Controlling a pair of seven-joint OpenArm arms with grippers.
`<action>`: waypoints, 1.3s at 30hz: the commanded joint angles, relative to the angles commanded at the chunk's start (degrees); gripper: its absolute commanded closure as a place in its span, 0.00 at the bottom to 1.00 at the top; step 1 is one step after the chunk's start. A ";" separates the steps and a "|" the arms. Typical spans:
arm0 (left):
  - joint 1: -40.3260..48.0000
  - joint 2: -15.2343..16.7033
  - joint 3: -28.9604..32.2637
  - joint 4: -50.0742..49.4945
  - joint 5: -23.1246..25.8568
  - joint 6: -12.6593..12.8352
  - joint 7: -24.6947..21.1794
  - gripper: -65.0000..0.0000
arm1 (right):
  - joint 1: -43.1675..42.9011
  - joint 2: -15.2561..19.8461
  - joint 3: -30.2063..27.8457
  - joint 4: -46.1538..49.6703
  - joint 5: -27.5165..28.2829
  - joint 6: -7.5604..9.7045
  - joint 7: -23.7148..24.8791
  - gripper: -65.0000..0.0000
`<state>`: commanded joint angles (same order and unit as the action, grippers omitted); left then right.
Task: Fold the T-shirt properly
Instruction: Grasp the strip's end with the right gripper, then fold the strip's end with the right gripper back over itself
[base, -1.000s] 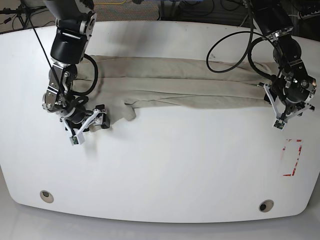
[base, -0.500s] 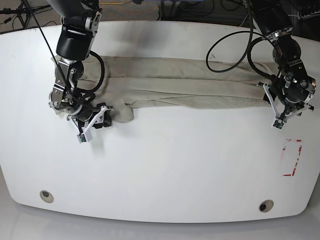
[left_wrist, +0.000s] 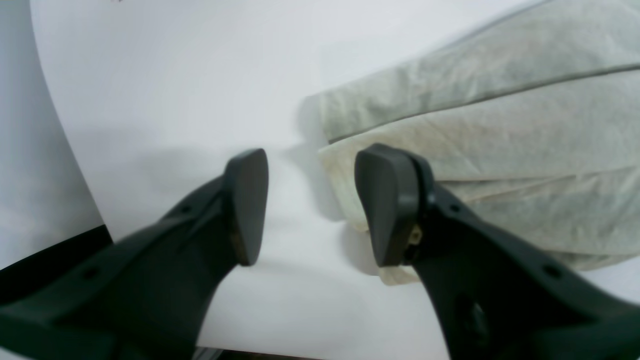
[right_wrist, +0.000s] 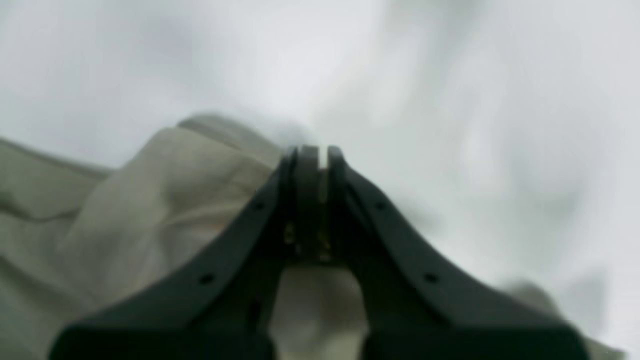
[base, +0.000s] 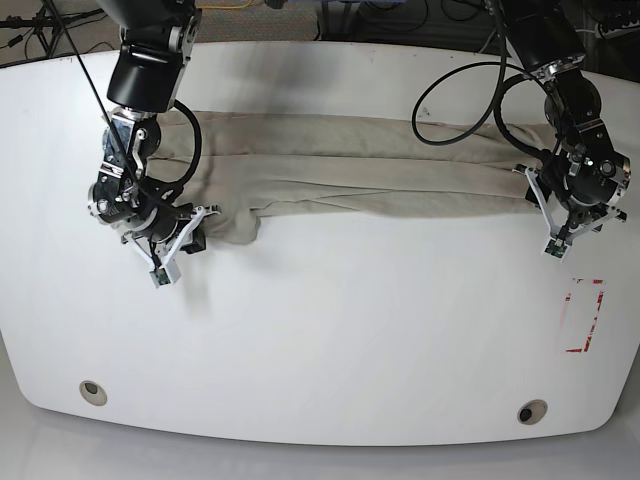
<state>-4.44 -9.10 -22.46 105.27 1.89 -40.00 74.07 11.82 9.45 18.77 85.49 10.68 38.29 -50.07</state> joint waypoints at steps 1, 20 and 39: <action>0.00 0.00 0.00 -0.35 0.00 0.00 0.00 0.54 | -0.97 -0.88 0.00 2.73 0.00 0.00 -1.23 1.00; 0.00 0.00 0.00 -2.46 0.18 0.00 0.00 0.54 | -16.70 -5.10 0.00 29.45 0.00 0.00 -11.16 1.00; 1.05 0.00 0.00 -2.55 0.26 0.00 -0.09 0.54 | -29.45 -5.36 0.00 30.07 14.77 -0.44 -11.16 0.86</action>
<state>-3.38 -9.10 -22.46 102.73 2.15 -40.00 73.98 -17.63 4.09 18.77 115.56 25.45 37.85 -61.23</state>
